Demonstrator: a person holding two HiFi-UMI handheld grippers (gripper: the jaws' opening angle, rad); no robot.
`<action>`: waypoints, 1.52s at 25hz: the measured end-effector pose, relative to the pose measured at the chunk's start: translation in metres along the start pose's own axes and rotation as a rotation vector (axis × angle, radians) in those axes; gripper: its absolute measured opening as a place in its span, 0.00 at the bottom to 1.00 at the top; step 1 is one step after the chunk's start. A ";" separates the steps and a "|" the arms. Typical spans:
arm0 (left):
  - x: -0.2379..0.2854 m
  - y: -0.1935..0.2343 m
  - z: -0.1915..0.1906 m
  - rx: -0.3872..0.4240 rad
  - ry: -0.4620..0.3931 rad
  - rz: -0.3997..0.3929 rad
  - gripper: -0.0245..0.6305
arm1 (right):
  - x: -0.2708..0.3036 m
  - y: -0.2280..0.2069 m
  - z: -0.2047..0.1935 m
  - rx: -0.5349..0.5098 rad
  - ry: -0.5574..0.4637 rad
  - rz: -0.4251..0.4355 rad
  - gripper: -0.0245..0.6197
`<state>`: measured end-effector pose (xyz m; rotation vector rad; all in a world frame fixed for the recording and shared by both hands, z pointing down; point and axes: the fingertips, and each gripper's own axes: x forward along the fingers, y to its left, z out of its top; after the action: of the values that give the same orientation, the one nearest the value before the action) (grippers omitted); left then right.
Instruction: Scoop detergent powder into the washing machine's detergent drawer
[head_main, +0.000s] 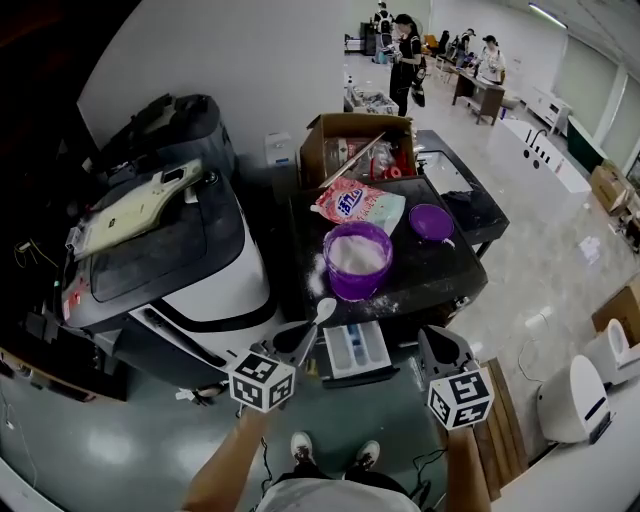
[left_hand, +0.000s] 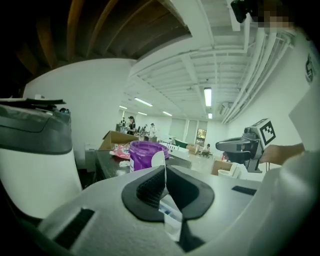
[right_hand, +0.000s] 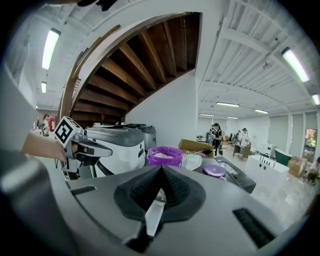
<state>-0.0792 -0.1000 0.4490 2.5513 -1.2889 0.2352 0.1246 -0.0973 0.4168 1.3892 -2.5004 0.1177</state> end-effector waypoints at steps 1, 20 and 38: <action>-0.003 -0.001 0.007 0.008 -0.014 0.002 0.06 | 0.000 0.000 0.004 -0.010 -0.003 -0.003 0.03; -0.029 -0.020 0.096 0.262 -0.170 0.036 0.06 | -0.012 -0.009 0.060 -0.134 -0.101 -0.032 0.03; -0.032 -0.023 0.112 0.286 -0.204 0.040 0.06 | -0.007 -0.002 0.071 -0.170 -0.128 -0.004 0.03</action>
<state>-0.0769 -0.0978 0.3302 2.8539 -1.4743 0.1812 0.1160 -0.1071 0.3469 1.3718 -2.5404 -0.1859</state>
